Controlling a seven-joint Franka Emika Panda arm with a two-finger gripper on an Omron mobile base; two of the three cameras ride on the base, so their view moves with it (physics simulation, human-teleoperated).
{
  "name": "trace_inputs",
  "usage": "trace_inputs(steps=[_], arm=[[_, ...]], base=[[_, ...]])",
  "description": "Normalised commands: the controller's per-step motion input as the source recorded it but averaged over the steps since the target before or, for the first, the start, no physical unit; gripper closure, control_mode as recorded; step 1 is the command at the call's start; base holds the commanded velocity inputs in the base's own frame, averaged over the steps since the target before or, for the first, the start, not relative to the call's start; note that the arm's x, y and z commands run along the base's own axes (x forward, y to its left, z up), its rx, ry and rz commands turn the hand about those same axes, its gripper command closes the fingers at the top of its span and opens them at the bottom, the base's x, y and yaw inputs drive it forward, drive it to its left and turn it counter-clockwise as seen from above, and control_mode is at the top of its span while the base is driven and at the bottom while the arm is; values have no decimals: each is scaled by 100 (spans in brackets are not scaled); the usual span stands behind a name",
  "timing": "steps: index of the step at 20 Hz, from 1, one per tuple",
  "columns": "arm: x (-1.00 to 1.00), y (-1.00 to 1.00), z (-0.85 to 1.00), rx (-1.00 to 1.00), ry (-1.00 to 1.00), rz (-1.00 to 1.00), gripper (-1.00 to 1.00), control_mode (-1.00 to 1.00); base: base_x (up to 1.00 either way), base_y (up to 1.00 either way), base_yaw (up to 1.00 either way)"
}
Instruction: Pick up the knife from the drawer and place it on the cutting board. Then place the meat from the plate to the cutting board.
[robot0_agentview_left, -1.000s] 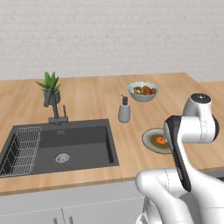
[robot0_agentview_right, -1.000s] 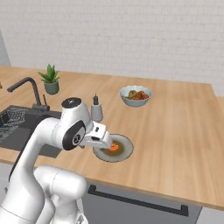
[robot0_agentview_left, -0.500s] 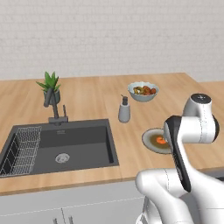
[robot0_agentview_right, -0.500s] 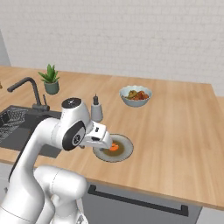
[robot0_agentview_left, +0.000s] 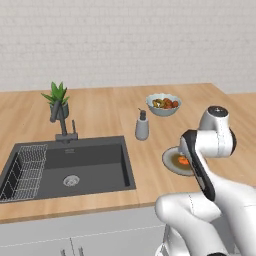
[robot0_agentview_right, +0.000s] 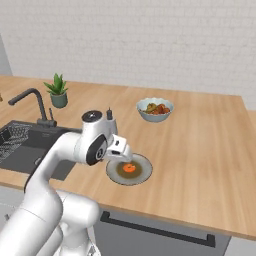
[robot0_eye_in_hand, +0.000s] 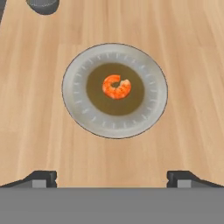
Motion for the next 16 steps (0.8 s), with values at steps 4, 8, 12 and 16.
trace_inputs(steps=[4,8,12,16], arm=[[93,0,-8,3,22,0,-100,-100],[76,-24,-32,0,20,0,-100,-100],[24,-47,-43,2,14,-3,-100,-100],[1,-28,-69,8,8,-5,-100,-100]], base=[[0,0,0],[0,0,0],[0,0,0],[0,0,0]])
